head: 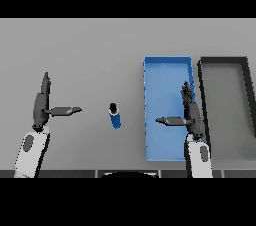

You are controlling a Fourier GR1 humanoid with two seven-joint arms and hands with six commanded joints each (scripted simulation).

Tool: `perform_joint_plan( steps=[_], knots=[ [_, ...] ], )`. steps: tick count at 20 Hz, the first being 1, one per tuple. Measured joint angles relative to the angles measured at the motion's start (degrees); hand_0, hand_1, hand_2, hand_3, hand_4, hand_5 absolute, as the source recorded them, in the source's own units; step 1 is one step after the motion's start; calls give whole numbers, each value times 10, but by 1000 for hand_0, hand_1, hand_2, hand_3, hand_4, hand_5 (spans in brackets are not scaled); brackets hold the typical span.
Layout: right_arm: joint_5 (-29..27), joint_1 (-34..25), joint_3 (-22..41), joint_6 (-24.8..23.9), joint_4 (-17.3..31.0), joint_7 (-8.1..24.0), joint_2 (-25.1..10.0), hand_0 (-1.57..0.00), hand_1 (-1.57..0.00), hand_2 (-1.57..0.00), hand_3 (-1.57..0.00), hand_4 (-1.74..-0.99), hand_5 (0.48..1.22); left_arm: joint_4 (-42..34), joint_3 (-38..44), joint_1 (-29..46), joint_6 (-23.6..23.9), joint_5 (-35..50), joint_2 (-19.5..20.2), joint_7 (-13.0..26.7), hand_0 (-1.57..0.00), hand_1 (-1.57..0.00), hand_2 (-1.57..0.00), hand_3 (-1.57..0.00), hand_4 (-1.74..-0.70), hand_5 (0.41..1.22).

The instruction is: Pick up the blue pipe and place it into the blue bin.

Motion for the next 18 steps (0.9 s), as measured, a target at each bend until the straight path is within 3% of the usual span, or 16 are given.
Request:
perform_joint_plan(
  steps=[6, 7, 9, 16, 18],
  knots=[
    [-11, -17, -15, 6, 11, 5, -14, 1, 1, 1, 1, -1205, 629, 5, -8, -18, 8, -9, -9, 7, 1, 1, 1, 1, -966, 593],
    [29, 4, 0, 14, -9, -49, -52, 1, 1, 1, 1, -1201, 628, 10, -24, 0, -47, -15, 23, -31, 1, 1, 1, 1, -963, 592],
    [75, 39, 24, 22, -34, -85, -81, 1, 1, 1, 1, -1197, 626, 21, -32, 11, -108, -19, 67, -65, 1, 1, 1, 1, -959, 590],
    [85, 45, 32, 28, -63, -57, -98, 1, 1, 1, 1, -1181, 619, 3, -49, 26, -191, -2, 99, -111, 1, 1, 1, 1, -989, 573],
    [93, 49, 37, 28, -58, -68, -96, 1, 1, 1, 1, -1179, 616, -30, -67, 38, -215, -2, 117, -98, 1, 1, 1, 1, -1026, 549]
  ],
)
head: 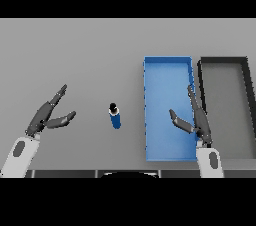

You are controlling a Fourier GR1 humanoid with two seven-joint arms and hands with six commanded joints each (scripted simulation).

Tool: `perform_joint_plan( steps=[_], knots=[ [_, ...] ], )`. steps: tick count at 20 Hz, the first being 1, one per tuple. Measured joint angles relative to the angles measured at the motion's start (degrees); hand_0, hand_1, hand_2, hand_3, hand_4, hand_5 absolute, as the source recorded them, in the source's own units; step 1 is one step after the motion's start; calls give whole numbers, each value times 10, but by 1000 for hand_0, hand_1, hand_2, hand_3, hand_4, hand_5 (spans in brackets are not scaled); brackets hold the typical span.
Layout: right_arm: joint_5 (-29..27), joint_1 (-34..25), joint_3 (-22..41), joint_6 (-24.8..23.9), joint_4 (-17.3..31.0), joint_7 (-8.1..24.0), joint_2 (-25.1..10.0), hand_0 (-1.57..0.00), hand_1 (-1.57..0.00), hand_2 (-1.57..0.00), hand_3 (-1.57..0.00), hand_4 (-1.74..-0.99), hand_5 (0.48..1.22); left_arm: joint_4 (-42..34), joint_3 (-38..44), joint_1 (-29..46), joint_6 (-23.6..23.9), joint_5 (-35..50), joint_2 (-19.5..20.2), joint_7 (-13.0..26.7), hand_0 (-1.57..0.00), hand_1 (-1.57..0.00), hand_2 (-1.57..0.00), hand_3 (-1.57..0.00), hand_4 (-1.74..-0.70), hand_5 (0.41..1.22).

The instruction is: Pick up the blue pipe and place it into the blue bin.

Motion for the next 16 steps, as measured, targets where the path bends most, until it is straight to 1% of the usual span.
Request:
perform_joint_plan(
  steps=[2, 3, 4, 5, 7, 8, 9, 10, 12, 13, 14, 15, 16],
  knots=[
    [-6, -6, -3, 3, 0, -1, -2, 1, 1, 1, 1, -1174, 616, -15, -23, 8, -25, -3, 3, 12, 1, 1, 1, 1, -1071, 522],
    [-3, -7, -1, 3, -3, 3, -3, 1, 1, 1, 1, -1173, 616, -26, -38, 8, -34, -7, -2, 14, 1, 1, 1, 1, -1095, 510],
    [-4, -6, -1, 4, 0, 3, -2, 1, 1, 1, 1, -1164, 617, -35, -54, 8, -45, -6, -8, 33, 1, 1, 1, 1, -1113, 497],
    [-1, -3, -3, 3, 2, 5, -7, 1, 1, 1, 1, -1174, 618, -49, -66, 14, -48, -11, -11, 43, 1, 1, 1, 1, -1126, 485],
    [-5, -5, -3, 1, 0, 15, -1, 1, 1, 1, 1, -1189, 619, -59, -92, 19, -42, -36, -24, 57, 1, 1, 1, 1, -1137, 464],
    [-3, 3, 1, 4, -6, 11, 0, 1, 1, 1, 1, -1195, 617, -57, -102, 14, -41, -43, -34, 66, 1, 1, 1, 1, -1138, 455],
    [-5, 4, 0, 4, -8, 5, 1, 1, 1, 1, 1, -1197, 615, -57, -113, 17, -43, -52, -41, 64, 1, 1, 1, 1, -1139, 450],
    [-3, 3, 0, 0, -1, 13, 4, 1, 1, 1, 1, -1205, 618, -50, -121, 4, -44, -55, -56, 76, 1, 1, 1, 1, -1144, 452],
    [-10, -3, -4, 5, -1, 5, 1, 1, 1, 1, 1, -1218, 627, -44, -126, -1, -44, -56, -69, 70, 1, 1, 1, 1, -1147, 452],
    [-11, 2, -2, 6, -7, 7, 1, 1, 1, 1, 1, -1217, 626, -34, -133, -4, -41, -64, -82, 66, 1, 1, 1, 1, -1151, 456],
    [-13, -1, -3, 6, -8, 18, 2, 1, 1, 1, 1, -1214, 624, -27, -142, -6, -39, -74, -95, 56, 1, 1, 1, 1, -1154, 459],
    [-9, -7, -2, 3, -1, 25, 5, 1, 1, 1, 1, -1211, 622, -7, -143, -20, -34, -82, -109, 57, 1, 1, 1, 1, -1155, 460],
    [-10, -3, -2, 5, -6, 22, 4, 1, 1, 1, 1, -1201, 620, 6, -145, -33, -25, -85, -129, 64, 1, 1, 1, 1, -1152, 460]
  ],
)
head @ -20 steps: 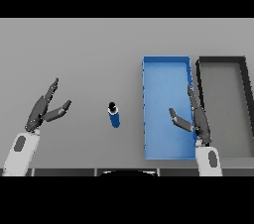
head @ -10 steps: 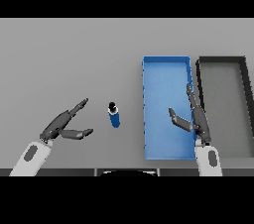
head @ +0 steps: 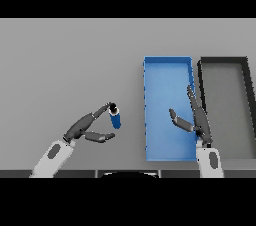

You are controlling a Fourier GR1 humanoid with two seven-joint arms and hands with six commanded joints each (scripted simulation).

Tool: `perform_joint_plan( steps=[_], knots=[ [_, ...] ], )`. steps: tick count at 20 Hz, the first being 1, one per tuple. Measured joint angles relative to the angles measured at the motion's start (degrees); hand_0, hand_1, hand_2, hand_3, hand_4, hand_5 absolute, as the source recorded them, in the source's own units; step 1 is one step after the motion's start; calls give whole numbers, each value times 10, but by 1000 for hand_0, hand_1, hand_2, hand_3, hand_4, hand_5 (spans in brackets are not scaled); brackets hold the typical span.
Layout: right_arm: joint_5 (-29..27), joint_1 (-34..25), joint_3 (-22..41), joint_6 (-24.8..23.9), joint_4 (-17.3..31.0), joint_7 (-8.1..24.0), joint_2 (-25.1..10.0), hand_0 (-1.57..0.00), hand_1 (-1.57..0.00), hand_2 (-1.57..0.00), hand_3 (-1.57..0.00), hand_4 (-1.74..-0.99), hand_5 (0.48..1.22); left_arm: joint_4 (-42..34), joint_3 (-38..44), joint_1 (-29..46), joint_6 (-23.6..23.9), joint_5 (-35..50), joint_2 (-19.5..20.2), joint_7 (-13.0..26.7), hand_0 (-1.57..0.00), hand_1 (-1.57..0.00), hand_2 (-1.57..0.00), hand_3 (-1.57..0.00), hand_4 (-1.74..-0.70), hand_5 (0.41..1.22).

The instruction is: Pick up the blue pipe and place it into the blue bin.

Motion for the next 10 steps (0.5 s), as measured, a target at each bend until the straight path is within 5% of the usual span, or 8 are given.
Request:
perform_joint_plan(
  steps=[10],
  knots=[
    [1, 11, -7, -2, -9, -16, -9, 1, 1, 1, 1, -1207, 646, 115, -20, -64, 24, -45, -88, -12, 1, 1, 1, 1, -1078, 428]
  ],
)
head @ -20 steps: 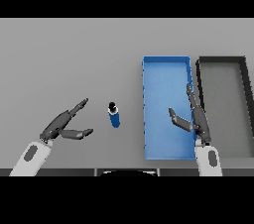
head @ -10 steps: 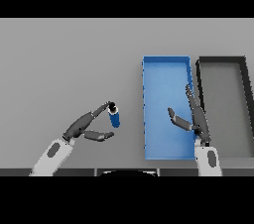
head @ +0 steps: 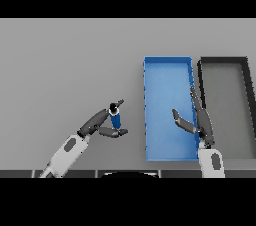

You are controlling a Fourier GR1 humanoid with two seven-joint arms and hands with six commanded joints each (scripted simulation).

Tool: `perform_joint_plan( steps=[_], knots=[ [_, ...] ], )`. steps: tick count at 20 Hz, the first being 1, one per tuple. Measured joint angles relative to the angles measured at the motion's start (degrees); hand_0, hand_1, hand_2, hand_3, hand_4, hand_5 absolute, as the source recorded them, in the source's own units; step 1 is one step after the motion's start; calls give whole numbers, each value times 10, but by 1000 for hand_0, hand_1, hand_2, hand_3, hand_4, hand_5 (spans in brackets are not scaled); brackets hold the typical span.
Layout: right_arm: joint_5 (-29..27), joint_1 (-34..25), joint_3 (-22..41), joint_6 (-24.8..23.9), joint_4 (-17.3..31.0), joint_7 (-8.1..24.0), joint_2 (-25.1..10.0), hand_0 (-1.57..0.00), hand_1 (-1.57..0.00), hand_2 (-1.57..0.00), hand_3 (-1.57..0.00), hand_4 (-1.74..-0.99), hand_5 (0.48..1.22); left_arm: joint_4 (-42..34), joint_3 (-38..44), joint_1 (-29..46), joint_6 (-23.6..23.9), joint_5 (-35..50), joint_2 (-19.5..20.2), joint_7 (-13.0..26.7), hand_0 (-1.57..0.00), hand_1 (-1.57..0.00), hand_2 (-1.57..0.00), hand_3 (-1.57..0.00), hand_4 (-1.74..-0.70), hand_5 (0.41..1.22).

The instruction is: Pick up the blue pipe and place it into the blue bin.

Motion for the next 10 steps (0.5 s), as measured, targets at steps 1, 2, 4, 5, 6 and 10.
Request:
perform_joint_plan(
  steps=[1, 2, 4, 5, 6, 10],
  knots=[
    [2, -4, 0, -1, 4, 10, 0, 1, 1, 1, 1, -1205, 649, 9, -1, 2, -5, 5, -8, -12, 1, 1, 1, 1, -1090, 441],
    [7, 1, 1, -4, 4, 0, 1, 1, 1, 1, 1, -1207, 650, 12, -2, -6, -3, 3, -16, -14, 1, 1, 1, 1, -1107, 463],
    [-5, 6, -5, 4, 2, -5, -5, 1, 1, 1, 1, -1213, 655, 15, 5, -8, -4, 17, -30, -34, 1, -41, -151, -121, -1186, 550],
    [-1, 12, -1, 5, -1, -14, -4, 1, 1, 1, 1, -1217, 655, 14, 8, -2, -7, 29, -35, -40, -10, -156, -308, -276, -1243, 613],
    [-7, 2, -2, 6, 4, -4, -2, 1, 1, 1, 1, -1220, 656, 17, 14, -5, -10, 40, -41, -33, -125, -319, -485, -535, -1281, 735],
    [-5, 3, -2, 5, 7, -10, 1, 1, 1, 1, 1, -1227, 660, 16, 14, 6, -8, 53, -62, -59, -951, -1047, -1119, -1119, -1544, 1022]
  ],
)
